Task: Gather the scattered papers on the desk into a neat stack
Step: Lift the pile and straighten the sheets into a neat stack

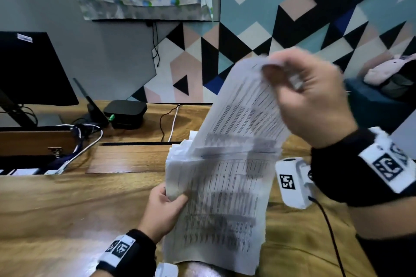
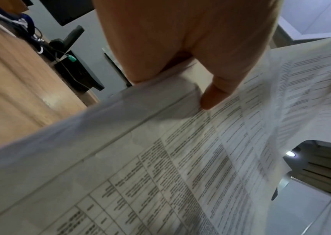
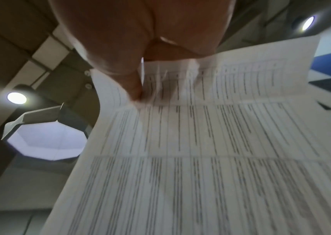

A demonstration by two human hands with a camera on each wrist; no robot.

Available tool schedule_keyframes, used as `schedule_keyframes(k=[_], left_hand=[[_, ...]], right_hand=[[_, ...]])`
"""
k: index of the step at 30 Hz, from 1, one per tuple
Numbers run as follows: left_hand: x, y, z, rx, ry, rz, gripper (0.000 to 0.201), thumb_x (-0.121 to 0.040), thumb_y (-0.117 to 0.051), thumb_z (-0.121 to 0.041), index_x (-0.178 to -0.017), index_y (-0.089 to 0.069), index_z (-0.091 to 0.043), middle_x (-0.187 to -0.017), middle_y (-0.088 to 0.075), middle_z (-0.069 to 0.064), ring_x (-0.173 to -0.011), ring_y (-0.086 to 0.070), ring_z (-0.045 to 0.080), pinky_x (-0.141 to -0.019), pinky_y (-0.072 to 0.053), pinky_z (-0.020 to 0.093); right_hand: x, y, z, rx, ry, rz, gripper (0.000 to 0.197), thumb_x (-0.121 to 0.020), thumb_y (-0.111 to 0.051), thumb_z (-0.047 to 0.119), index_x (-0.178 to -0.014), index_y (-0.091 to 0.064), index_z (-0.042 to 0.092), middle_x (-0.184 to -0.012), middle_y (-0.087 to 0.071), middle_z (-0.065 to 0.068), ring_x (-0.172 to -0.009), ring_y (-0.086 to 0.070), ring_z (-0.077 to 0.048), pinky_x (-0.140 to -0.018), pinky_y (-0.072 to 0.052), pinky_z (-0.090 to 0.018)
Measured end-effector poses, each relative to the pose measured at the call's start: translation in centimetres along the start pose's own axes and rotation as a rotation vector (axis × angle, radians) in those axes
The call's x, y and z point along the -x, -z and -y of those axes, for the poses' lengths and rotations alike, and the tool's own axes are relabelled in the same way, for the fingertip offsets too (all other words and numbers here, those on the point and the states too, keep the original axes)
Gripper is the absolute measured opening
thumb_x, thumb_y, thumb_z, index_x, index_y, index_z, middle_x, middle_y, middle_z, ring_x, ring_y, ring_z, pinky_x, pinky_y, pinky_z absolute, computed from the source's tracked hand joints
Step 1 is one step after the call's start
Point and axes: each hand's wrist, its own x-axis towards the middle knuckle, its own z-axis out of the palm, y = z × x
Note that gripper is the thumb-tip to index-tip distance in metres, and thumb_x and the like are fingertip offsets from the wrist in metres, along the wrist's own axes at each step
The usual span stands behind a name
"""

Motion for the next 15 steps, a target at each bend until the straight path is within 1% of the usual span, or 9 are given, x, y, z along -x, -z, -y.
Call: schedule_keyframes(k=[2, 3, 5, 6, 7, 8, 10, 12, 15], left_hand=[[-1.0, 0.6, 0.3, -0.075, -0.008, -0.028, 0.002, -0.084, -0.069, -0.002, -0.085, -0.070, 0.000, -0.067, -0.077, 0.002, -0.066, -0.072, 0.013, -0.058, -0.058, 0.024], [-1.7, 1.1, 0.7, -0.117, -0.003, -0.066, 0.004, -0.086, -0.068, 0.002, -0.084, -0.068, -0.001, -0.062, -0.075, -0.002, -0.061, -0.070, 0.004, -0.055, -0.055, 0.018], [-3.0, 2.0, 1.1, -0.169, 0.032, -0.157, 0.018, -0.087, -0.061, 0.012, -0.080, -0.065, -0.004, -0.056, -0.069, -0.006, -0.048, -0.061, -0.003, -0.048, -0.049, 0.012], [-3.9, 2.8, 1.6, -0.200, 0.055, -0.195, 0.023, -0.087, -0.060, 0.013, -0.075, -0.065, -0.007, -0.051, -0.066, -0.007, -0.046, -0.059, 0.000, -0.046, -0.047, 0.014], [-4.6, 3.3, 1.9, -0.233, 0.086, -0.223, 0.026, -0.087, -0.060, 0.010, -0.069, -0.063, -0.009, -0.045, -0.062, -0.008, -0.048, -0.057, 0.008, -0.045, -0.045, 0.018], [-5.4, 4.3, 2.5, -0.265, 0.107, -0.254, 0.027, -0.086, -0.061, 0.004, -0.063, -0.060, -0.010, -0.040, -0.057, -0.008, -0.053, -0.056, 0.013, -0.045, -0.042, 0.020], [-6.6, 5.3, 2.5, -0.215, 0.152, -0.312, 0.024, -0.085, -0.063, -0.009, -0.061, -0.056, -0.008, -0.037, -0.056, -0.007, -0.065, -0.056, 0.022, -0.058, -0.044, 0.029], [-7.0, 5.7, 1.7, -0.264, 0.128, -0.264, 0.012, -0.086, -0.063, -0.007, -0.074, -0.063, -0.010, -0.058, -0.070, -0.004, -0.072, -0.068, 0.030, -0.068, -0.055, 0.038], [-6.2, 4.8, -0.4, -0.269, 0.130, -0.149, 0.022, -0.092, -0.060, 0.002, -0.085, -0.062, -0.018, -0.083, -0.073, 0.004, -0.074, -0.070, 0.020, -0.068, -0.058, 0.034]], right_hand=[[-0.1, 2.5, 0.3, -0.068, 0.047, -0.143, 0.012, -0.099, -0.059, 0.013, -0.097, -0.069, 0.007, -0.082, -0.063, 0.006, -0.077, -0.058, 0.008, -0.071, -0.046, -0.012], [0.3, 3.7, 0.2, -0.088, 0.046, -0.161, 0.014, -0.100, -0.059, 0.013, -0.098, -0.069, 0.004, -0.083, -0.065, 0.004, -0.075, -0.060, 0.005, -0.069, -0.047, -0.015], [1.5, 5.6, -0.2, -0.086, 0.017, -0.088, 0.016, -0.099, -0.060, 0.017, -0.100, -0.070, 0.004, -0.084, -0.069, -0.012, -0.076, -0.068, -0.020, -0.066, -0.054, -0.036], [2.3, 6.3, -0.5, -0.083, 0.010, -0.017, 0.013, -0.099, -0.061, 0.019, -0.099, -0.071, 0.011, -0.085, -0.069, -0.016, -0.076, -0.067, -0.030, -0.066, -0.054, -0.046], [3.2, 6.9, -0.6, -0.093, -0.003, 0.065, 0.011, -0.098, -0.062, 0.024, -0.094, -0.071, 0.019, -0.085, -0.069, -0.012, -0.076, -0.066, -0.031, -0.067, -0.054, -0.049], [4.2, 7.2, -0.5, -0.118, -0.033, 0.152, 0.013, -0.098, -0.061, 0.029, -0.089, -0.070, 0.026, -0.083, -0.069, -0.004, -0.075, -0.066, -0.026, -0.066, -0.055, -0.045], [6.0, 7.4, 0.1, -0.179, -0.102, 0.331, 0.018, -0.095, -0.060, 0.041, -0.086, -0.070, 0.029, -0.081, -0.070, 0.001, -0.071, -0.065, -0.017, -0.061, -0.053, -0.028], [7.6, 7.3, 0.9, -0.248, -0.163, 0.536, 0.019, -0.091, -0.062, 0.042, -0.084, -0.070, 0.026, -0.078, -0.070, 0.001, -0.070, -0.065, -0.015, -0.063, -0.050, -0.018], [8.9, 5.3, 1.9, -0.297, -0.284, 0.843, 0.013, -0.093, -0.066, 0.029, -0.081, -0.070, 0.025, -0.079, -0.071, 0.003, -0.074, -0.063, -0.001, -0.068, -0.048, -0.014]])
